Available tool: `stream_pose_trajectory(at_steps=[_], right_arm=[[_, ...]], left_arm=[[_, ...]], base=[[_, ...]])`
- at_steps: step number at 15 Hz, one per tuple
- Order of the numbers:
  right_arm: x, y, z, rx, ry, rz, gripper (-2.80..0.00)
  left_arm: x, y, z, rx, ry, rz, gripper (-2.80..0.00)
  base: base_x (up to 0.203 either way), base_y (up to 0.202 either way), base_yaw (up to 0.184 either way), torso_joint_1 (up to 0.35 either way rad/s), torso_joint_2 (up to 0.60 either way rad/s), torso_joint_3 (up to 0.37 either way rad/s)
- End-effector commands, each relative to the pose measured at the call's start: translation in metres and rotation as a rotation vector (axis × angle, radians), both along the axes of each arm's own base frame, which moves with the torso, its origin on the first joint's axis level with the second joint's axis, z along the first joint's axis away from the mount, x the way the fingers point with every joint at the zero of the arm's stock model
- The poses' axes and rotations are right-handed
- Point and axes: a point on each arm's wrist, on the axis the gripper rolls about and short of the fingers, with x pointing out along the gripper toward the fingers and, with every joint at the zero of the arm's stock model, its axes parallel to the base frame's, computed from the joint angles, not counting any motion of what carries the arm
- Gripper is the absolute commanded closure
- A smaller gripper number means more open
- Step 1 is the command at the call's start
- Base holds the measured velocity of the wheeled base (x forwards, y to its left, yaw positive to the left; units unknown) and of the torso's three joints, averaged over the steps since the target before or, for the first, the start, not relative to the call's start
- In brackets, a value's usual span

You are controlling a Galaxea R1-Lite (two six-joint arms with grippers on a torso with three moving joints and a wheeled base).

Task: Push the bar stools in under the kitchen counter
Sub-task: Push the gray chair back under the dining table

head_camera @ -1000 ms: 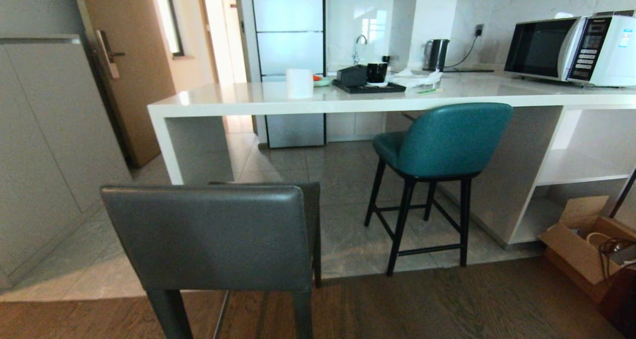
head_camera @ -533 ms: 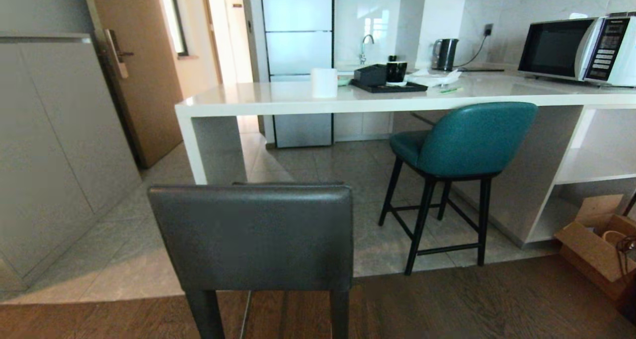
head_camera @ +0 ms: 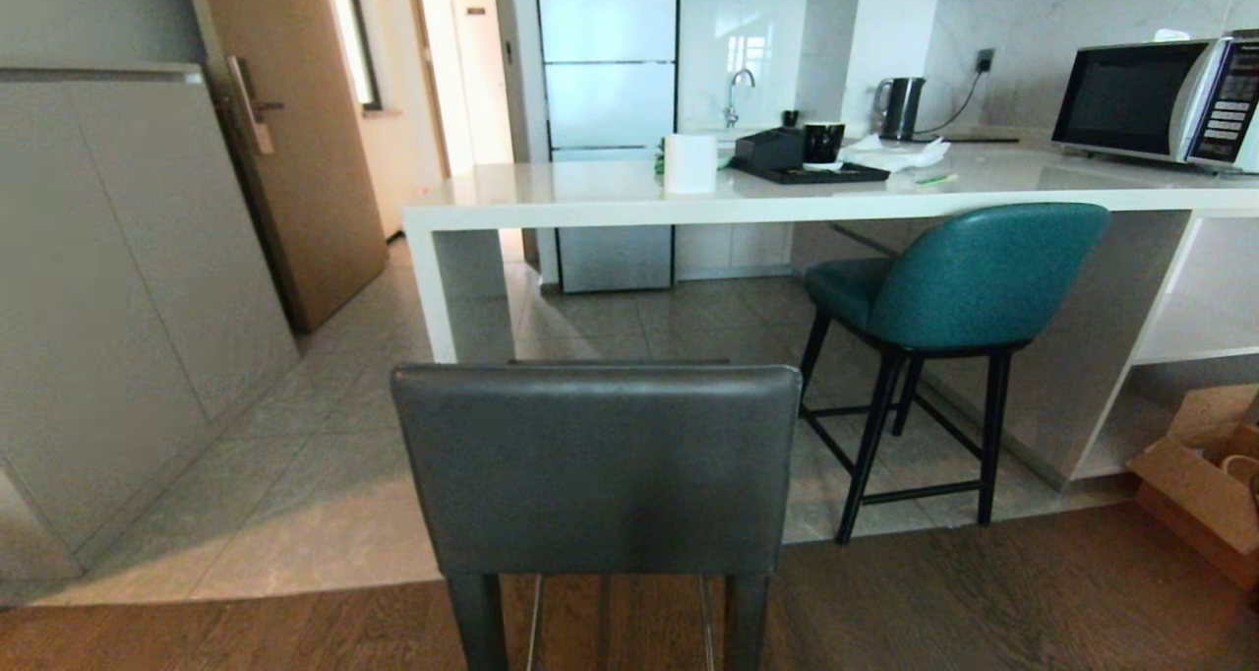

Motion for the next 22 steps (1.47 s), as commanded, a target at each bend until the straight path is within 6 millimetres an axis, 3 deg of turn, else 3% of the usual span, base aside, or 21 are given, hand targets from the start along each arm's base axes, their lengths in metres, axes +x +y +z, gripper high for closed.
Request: stream_pose_trajectory(at_steps=[1,4,7,9,12,14,17,19,22], right_arm=[[-0.001,0.000,0.003,0.003,-0.015,0.005,0.00],[-0.002,0.001,0.029,0.008,-0.043,0.036,0.00],[0.013,0.001,0.059,0.046,-0.013,0.051,0.00],[0.036,0.001,0.075,0.053,0.020,0.064,0.00],[0.090,0.003,0.095,0.051,0.067,0.097,0.00],[0.131,0.005,0.099,0.016,0.066,0.118,0.00],[0.184,0.017,0.093,-0.041,0.032,0.189,0.00],[0.210,0.029,0.082,-0.058,0.029,0.223,0.00],[0.234,0.058,0.063,-0.057,0.022,0.297,0.00]], left_arm=[[0.000,0.000,0.000,0.010,-0.002,0.000,0.00],[-0.001,-0.001,0.004,0.098,-0.027,-0.040,0.00],[0.001,-0.002,0.045,0.033,-0.039,-0.097,0.00],[0.030,-0.003,0.079,-0.031,0.041,-0.113,0.00],[0.110,-0.003,0.096,-0.077,0.172,-0.126,0.00],[0.170,-0.005,0.083,-0.079,0.225,-0.138,0.00],[0.246,-0.008,0.039,-0.064,0.253,-0.138,0.00],[0.275,-0.011,0.016,-0.057,0.203,-0.136,0.00],[0.293,-0.019,0.016,-0.054,0.079,-0.156,0.00]], base=[[0.000,0.000,0.000,0.000,0.00,0.000],[0.000,0.000,0.000,0.000,0.00,0.000],[0.000,0.000,0.000,0.000,0.00,0.000],[0.000,0.000,0.000,0.000,0.00,0.000],[0.000,0.000,0.000,0.000,0.00,0.000],[0.000,0.000,0.000,0.000,0.00,0.000],[0.000,0.000,0.000,0.000,0.00,0.000],[0.000,0.000,0.000,0.000,0.00,0.000],[0.000,0.000,0.000,0.000,0.00,0.000]])
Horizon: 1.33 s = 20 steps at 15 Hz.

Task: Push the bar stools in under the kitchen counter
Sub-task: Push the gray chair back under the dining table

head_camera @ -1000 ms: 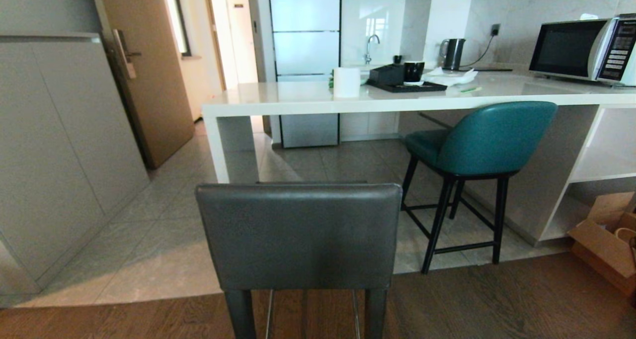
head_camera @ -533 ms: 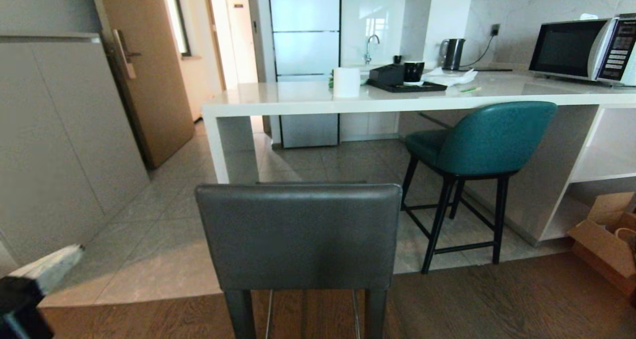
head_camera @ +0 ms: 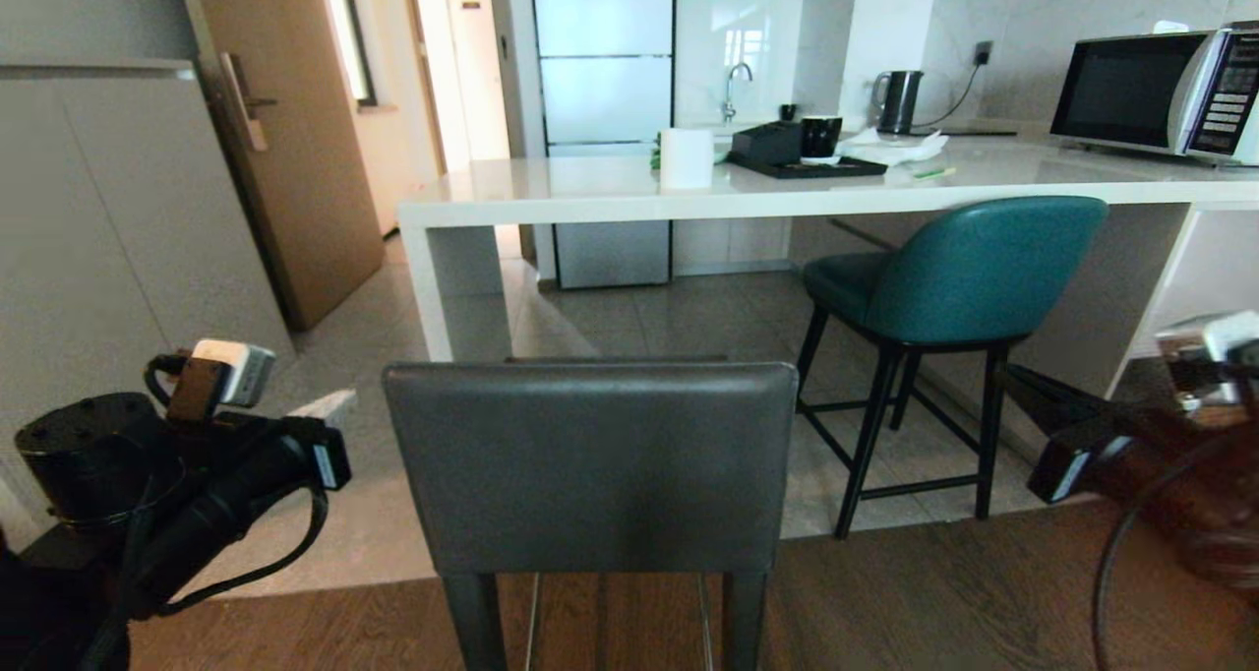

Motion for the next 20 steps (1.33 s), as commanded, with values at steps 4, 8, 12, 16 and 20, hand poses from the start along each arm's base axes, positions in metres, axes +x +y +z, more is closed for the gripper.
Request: stream_pose_trajectory(at_steps=[4,8,12,16,20], right_arm=[[0.017,0.058,-0.039,0.024,0.144,0.113,0.00],[0.031,0.074,-0.045,0.043,0.140,0.111,0.00],[0.048,0.086,-0.051,0.056,0.129,0.117,0.00],[0.079,0.114,-0.039,0.103,0.029,0.154,0.00],[0.105,0.148,-0.039,0.124,-0.012,0.187,0.00]], left_arm=[[0.020,-0.013,-0.031,0.005,0.077,-0.048,0.00],[0.037,-0.022,-0.039,0.007,0.076,-0.073,0.00],[0.047,-0.034,-0.042,0.006,0.061,-0.106,0.00],[0.044,-0.059,-0.047,0.010,0.078,-0.190,0.00],[0.045,-0.076,-0.052,0.012,0.083,-0.241,0.00]], base=[[0.000,0.000,0.000,0.000,0.00,0.000],[0.000,0.000,0.000,0.000,0.00,0.000],[0.000,0.000,0.000,0.000,0.00,0.000],[0.000,0.000,0.000,0.000,0.00,0.000],[0.000,0.000,0.000,0.000,0.00,0.000]])
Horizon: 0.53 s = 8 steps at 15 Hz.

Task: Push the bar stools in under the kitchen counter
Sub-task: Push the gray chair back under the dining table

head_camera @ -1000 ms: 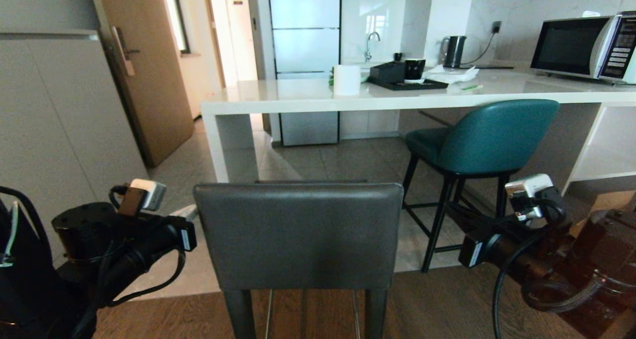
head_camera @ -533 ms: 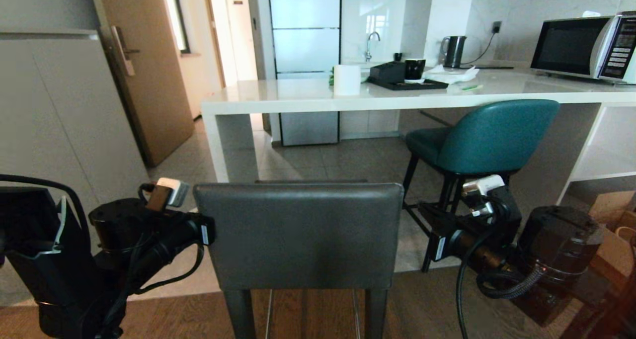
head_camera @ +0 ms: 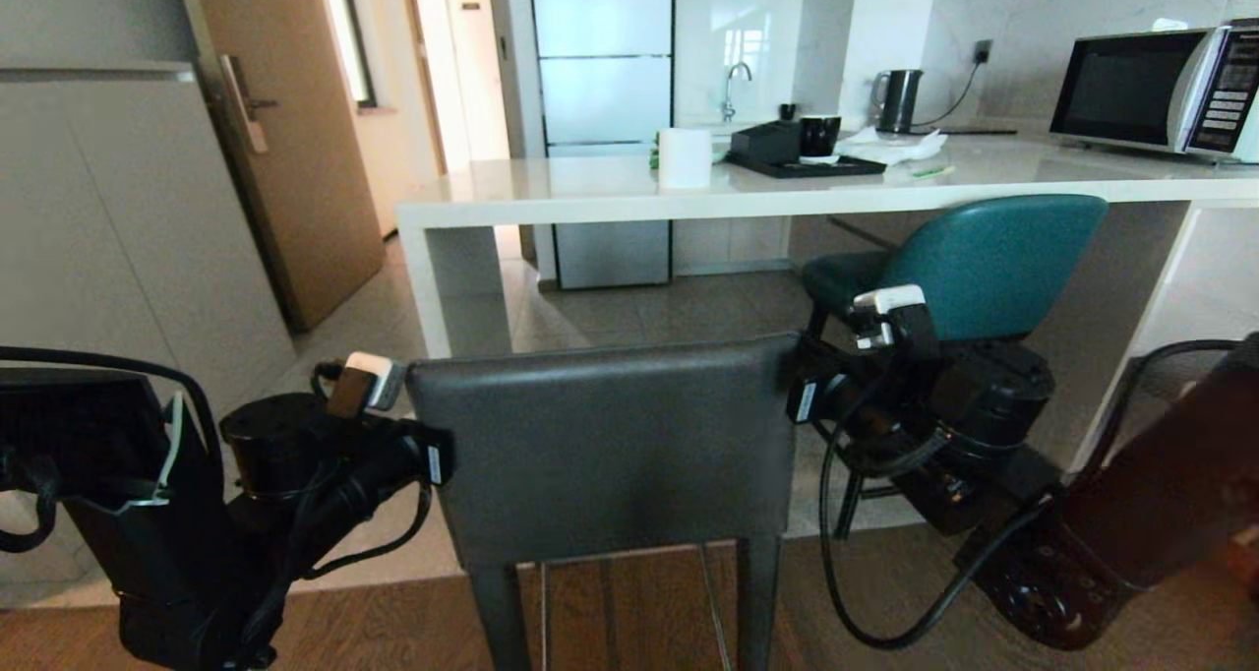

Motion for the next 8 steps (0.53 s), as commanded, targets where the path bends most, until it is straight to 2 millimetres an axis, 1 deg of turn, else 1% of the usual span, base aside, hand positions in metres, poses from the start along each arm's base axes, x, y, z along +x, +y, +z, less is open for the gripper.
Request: stream_pose_trajectory(at_steps=[1,2,4,6,8], right_arm=[[0.010,0.018,-0.011,-0.006,0.001,0.050,0.00],[0.014,0.020,-0.016,-0.012,0.007,0.049,0.00],[0.011,0.018,-0.017,-0.018,0.016,0.045,0.00],[0.008,0.010,-0.023,-0.028,0.036,0.032,0.00],[0.003,-0.005,-0.039,-0.054,0.082,0.003,0.00]], left_arm=[[0.002,-0.006,-0.007,0.003,0.015,-0.033,0.00],[0.004,-0.008,-0.011,0.005,0.020,-0.034,0.00],[0.007,-0.009,-0.019,0.011,0.040,-0.032,0.00],[0.015,-0.010,-0.027,0.014,0.050,-0.018,0.00],[0.017,-0.010,-0.028,0.014,0.048,-0.014,0.00]], base=[[0.000,0.000,0.000,0.000,0.00,0.000],[0.000,0.000,0.000,0.000,0.00,0.000],[0.000,0.000,0.000,0.000,0.00,0.000],[0.000,0.000,0.000,0.000,0.00,0.000],[0.000,0.000,0.000,0.000,0.00,0.000]])
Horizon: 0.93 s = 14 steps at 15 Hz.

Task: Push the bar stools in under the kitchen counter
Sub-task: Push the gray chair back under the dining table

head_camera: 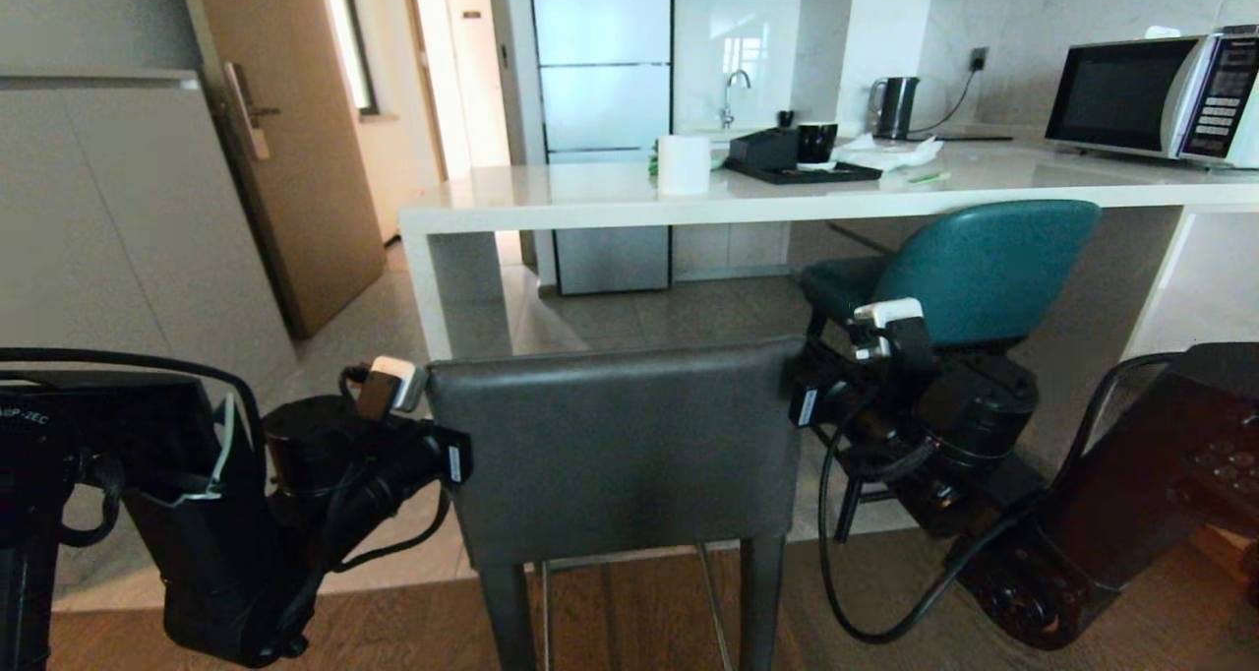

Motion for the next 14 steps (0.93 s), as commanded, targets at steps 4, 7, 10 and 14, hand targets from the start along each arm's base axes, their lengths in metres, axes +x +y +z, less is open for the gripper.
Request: stream_pose_trajectory(at_steps=[4,7,10,14], right_arm=[[-0.014,-0.058,-0.046,-0.091,0.213,-0.187,0.00],[-0.011,-0.070,-0.048,-0.087,0.226,-0.227,0.00],[-0.004,-0.071,-0.047,-0.079,0.209,-0.233,0.00],[0.000,-0.084,-0.038,-0.063,0.181,-0.278,0.00]], left_arm=[[0.004,-0.003,0.000,0.004,-0.011,0.012,0.00],[0.014,-0.016,0.012,-0.012,-0.064,-0.003,0.00],[0.026,-0.027,0.022,-0.008,-0.075,0.030,0.00],[0.023,-0.012,0.025,-0.005,-0.067,0.069,0.00]], base=[[0.000,0.000,0.000,0.000,0.00,0.000],[0.000,0.000,0.000,0.000,0.00,0.000],[0.000,0.000,0.000,0.000,0.00,0.000],[0.000,0.000,0.000,0.000,0.00,0.000]])
